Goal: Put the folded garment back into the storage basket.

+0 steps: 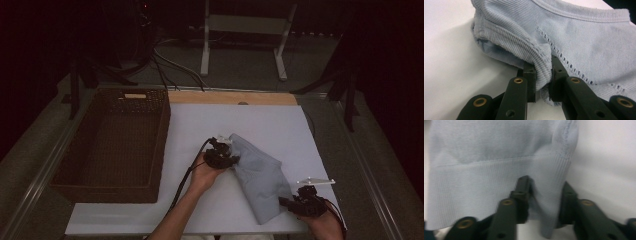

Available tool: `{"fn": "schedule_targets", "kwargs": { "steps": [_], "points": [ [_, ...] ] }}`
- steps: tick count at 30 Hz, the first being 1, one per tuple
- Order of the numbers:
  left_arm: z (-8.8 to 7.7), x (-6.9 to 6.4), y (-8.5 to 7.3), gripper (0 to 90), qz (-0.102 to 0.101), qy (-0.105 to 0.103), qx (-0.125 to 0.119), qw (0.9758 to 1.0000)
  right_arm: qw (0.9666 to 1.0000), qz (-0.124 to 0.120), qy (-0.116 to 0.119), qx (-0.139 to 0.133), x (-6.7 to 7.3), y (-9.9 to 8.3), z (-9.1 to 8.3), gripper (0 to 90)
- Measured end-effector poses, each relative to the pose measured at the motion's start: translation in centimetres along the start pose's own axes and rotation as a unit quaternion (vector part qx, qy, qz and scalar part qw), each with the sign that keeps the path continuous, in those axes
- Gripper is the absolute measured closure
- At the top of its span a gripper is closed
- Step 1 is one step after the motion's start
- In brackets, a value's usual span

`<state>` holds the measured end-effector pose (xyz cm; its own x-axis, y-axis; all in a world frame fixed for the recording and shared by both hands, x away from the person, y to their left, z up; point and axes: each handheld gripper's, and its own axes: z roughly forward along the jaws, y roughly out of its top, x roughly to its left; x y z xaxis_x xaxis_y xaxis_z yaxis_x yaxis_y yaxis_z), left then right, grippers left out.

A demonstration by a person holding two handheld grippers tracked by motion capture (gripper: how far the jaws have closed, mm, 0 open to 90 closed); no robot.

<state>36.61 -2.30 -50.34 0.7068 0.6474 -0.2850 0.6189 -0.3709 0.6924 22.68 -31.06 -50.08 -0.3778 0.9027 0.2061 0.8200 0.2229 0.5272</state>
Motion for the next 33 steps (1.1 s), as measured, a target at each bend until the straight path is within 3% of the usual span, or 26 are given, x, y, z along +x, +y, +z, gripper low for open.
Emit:
{"fn": "schedule_targets", "kwargs": {
  "steps": [3,9,13,26,33],
  "points": [
    [-0.2,-0.1,0.2,81.3,-0.020,-0.018,-0.011,0.9996,0.9999,0.005,0.010,0.000,-0.1,0.0,-0.2,76.7],
    [-0.9,-0.4,0.9,81.4,-0.015,-0.024,-0.019,0.9994,0.9999,0.006,0.014,-0.004,0.0,0.0,-0.4,78.0],
    [-1.2,-0.3,1.2,81.4,-0.020,-0.029,-0.027,0.9990,0.9995,0.008,0.029,-0.006,0.2,0.0,-0.5,78.2],
    [-2.3,-0.1,1.8,81.4,-0.021,-0.031,-0.040,0.9985,0.9976,-0.023,0.064,-0.010,1.9,0.4,-0.5,78.3],
    [-2.8,-0.2,2.3,81.4,-0.016,-0.029,-0.043,0.9985,0.9960,-0.025,0.084,-0.013,2.3,0.6,-0.5,78.3]
  ]
}}
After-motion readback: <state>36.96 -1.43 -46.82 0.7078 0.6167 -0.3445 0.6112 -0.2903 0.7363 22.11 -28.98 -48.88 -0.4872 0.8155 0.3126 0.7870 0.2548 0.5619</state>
